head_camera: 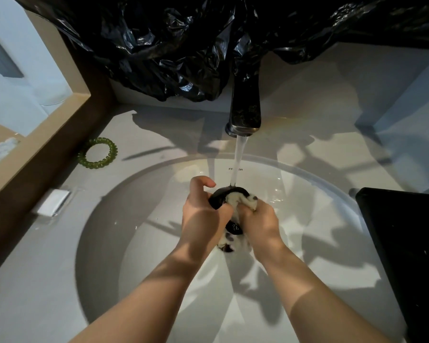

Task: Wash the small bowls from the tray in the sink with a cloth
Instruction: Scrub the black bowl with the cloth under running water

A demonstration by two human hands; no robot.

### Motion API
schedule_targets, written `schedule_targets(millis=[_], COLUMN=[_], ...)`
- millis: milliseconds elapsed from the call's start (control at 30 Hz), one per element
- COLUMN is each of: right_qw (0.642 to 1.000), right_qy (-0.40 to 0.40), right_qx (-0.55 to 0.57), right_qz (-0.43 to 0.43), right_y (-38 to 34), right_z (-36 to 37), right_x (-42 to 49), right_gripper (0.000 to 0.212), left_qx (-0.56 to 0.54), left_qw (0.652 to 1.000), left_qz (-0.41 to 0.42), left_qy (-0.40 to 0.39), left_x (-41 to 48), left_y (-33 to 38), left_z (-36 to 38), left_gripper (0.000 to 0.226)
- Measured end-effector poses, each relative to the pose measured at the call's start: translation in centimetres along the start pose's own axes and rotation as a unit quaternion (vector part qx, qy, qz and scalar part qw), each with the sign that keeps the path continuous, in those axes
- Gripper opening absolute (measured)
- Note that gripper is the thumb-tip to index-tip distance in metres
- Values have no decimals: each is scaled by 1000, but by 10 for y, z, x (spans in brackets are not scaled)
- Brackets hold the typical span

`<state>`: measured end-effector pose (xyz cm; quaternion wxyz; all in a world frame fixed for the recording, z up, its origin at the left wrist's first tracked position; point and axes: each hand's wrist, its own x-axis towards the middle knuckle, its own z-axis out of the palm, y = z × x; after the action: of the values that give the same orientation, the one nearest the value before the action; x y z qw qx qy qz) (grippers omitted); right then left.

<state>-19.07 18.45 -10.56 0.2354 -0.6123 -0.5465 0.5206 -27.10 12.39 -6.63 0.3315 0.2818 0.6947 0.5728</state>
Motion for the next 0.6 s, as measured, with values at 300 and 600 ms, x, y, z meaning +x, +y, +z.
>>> schedule_targets(millis=[300, 600], right_qw=[999, 975], right_qy=[-43, 19], right_qx=[15, -129], right_qz=[0, -178], right_y=[-9, -9], right_z=[-8, -13], right_x=[-7, 2], right_gripper=[12, 12], left_qx=[81, 99], left_qw=[987, 982], left_qz=[-42, -62], left_qy=[-133, -146], left_x=[12, 13], left_y=[-8, -1], left_z=[-8, -10], left_gripper=[48, 8])
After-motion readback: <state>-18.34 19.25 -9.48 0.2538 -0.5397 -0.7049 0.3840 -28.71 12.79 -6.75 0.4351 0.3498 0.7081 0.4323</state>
